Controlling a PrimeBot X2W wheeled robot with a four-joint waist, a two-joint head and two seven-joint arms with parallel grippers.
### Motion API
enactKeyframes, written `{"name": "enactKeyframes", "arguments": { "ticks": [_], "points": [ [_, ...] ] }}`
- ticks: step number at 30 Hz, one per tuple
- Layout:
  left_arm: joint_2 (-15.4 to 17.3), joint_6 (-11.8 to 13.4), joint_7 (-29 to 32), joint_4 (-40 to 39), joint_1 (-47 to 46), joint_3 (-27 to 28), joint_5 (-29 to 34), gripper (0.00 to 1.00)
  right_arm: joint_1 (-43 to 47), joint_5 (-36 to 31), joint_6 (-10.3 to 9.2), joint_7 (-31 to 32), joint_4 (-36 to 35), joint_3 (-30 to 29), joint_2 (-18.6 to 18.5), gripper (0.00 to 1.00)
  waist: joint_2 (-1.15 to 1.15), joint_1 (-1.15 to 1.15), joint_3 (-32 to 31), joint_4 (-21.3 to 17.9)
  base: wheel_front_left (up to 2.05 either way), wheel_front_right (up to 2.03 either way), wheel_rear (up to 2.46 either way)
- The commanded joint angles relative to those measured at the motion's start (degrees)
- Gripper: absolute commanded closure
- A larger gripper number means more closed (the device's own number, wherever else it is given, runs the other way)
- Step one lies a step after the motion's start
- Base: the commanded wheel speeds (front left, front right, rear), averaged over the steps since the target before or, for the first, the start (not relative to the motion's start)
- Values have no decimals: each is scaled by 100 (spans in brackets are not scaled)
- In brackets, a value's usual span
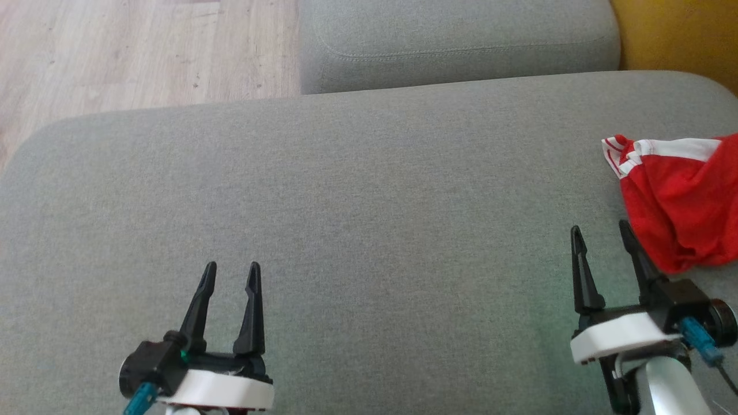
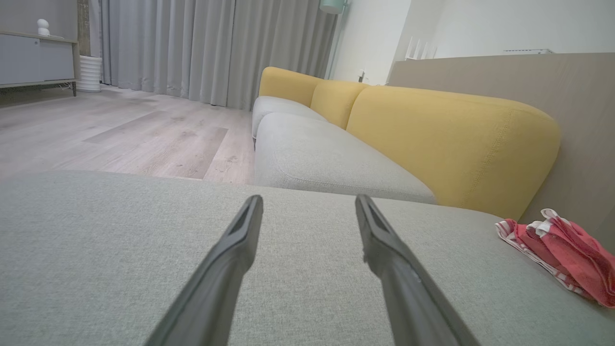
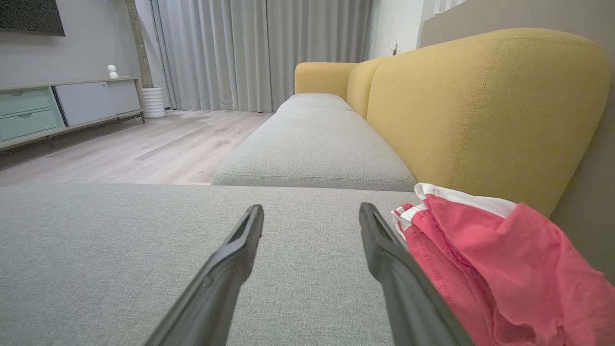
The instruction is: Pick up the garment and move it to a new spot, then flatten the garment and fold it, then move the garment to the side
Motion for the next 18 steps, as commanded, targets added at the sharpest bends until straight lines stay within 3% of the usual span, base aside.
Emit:
{"name": "enactKeyframes", "arguments": {
  "ticks": [1, 18],
  "points": [
    [3, 9, -29, -204, -131, 178, 60, 0, -74, 7, 39, -73, -288, 149, 2, 0, 0, 1, 4, 7, 0, 0, 0],
    [3, 59, -29, -252, -32, 237, 38, 0, 140, 202, 39, -76, -326, 298, 5, 0, 0, 1, 0, -14, 0, 0, 0]
  ]
}}
